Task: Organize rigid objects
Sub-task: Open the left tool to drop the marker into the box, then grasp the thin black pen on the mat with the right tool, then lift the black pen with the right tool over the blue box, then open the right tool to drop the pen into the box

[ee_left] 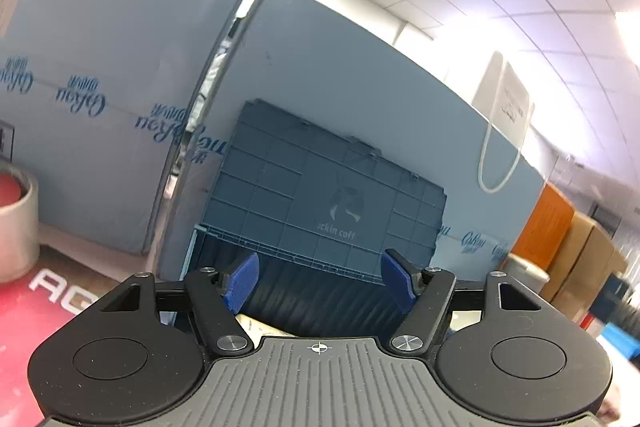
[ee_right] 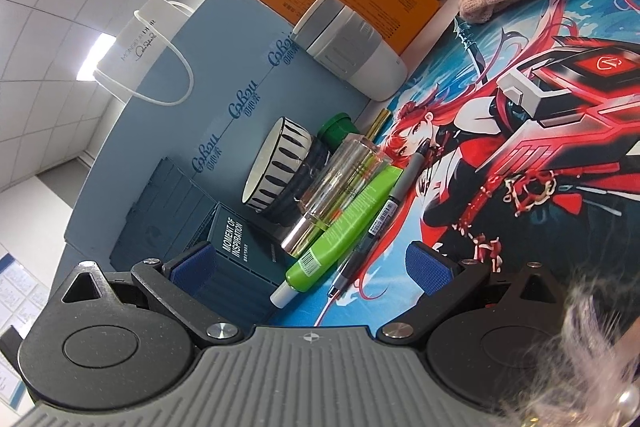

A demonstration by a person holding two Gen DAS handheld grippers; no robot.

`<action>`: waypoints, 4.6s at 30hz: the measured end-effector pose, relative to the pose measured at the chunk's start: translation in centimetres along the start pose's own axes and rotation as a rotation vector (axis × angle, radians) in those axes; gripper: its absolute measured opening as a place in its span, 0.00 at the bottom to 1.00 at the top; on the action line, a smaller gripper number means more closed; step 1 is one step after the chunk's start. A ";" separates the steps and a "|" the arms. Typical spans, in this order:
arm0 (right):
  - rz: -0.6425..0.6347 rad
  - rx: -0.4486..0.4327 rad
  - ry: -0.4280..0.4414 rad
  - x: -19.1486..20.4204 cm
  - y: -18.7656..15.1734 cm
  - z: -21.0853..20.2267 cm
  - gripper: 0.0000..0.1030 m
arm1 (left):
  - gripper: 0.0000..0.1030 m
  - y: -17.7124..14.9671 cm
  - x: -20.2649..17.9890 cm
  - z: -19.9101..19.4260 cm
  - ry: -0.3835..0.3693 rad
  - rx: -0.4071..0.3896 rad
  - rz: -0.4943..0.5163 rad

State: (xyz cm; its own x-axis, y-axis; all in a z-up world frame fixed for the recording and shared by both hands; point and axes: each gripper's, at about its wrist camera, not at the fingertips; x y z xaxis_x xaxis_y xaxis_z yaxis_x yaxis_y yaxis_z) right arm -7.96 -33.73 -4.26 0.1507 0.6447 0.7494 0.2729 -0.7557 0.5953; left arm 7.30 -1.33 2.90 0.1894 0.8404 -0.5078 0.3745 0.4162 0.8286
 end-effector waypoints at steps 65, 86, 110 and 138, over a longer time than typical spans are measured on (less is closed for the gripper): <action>-0.482 -0.209 -0.465 13.0 1.0 2.5 0.09 | 0.97 6.5 5.9 -2.3 -0.237 0.263 -0.165; -0.505 -0.173 -0.023 25.9 -3.1 9.5 0.09 | 0.97 6.9 11.7 -1.3 -0.157 0.264 -0.322; -0.481 0.105 -0.134 21.5 -7.1 16.8 0.13 | 0.97 6.3 11.5 0.0 -0.159 0.305 -0.309; -0.579 -0.036 -0.200 21.6 -4.4 9.5 0.85 | 0.97 6.2 7.1 -1.4 -0.176 0.303 -0.112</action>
State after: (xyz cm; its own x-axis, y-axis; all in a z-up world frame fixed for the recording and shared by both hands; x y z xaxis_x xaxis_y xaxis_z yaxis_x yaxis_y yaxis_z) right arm 3.16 -15.40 6.59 0.1640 0.9583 0.2339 0.3317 -0.2769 0.9018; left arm 9.72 7.67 4.81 0.2758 0.7117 -0.6460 0.6485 0.3583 0.6716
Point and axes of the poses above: each gripper's, at about its wrist camera, not at the fingertips, and z roughly the way its jaws point, x to its left, y to its top, and after that the axes turned 4 degrees about -z, right-handed
